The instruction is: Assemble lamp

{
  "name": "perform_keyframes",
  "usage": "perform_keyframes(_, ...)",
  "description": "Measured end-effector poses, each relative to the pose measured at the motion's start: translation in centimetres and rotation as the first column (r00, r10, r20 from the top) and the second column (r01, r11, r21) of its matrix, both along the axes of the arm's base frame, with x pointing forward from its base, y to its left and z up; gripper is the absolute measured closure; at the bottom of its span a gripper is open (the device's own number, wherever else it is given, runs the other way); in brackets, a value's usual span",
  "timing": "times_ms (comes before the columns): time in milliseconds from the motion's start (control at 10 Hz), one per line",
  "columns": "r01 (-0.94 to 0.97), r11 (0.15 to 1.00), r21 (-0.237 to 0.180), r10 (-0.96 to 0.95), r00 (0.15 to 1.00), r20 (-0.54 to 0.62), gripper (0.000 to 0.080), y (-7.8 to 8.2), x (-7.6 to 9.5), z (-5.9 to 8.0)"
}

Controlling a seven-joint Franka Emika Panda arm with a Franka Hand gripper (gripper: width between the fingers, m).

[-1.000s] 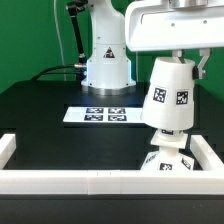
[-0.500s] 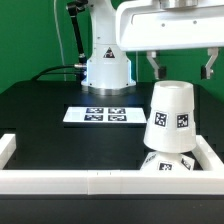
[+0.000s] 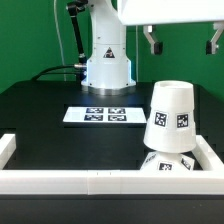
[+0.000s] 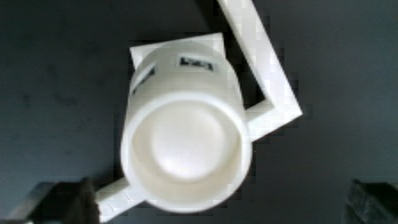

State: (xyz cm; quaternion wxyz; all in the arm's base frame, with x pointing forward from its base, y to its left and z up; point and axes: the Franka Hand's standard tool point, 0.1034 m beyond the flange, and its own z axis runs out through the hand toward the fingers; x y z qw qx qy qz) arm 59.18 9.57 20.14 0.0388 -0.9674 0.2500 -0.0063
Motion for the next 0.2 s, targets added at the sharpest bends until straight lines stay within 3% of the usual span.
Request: perform_keyframes(200,0.001,1.000,-0.011,-0.001,1.000,-0.006,0.0101,0.89,-0.53,-0.18)
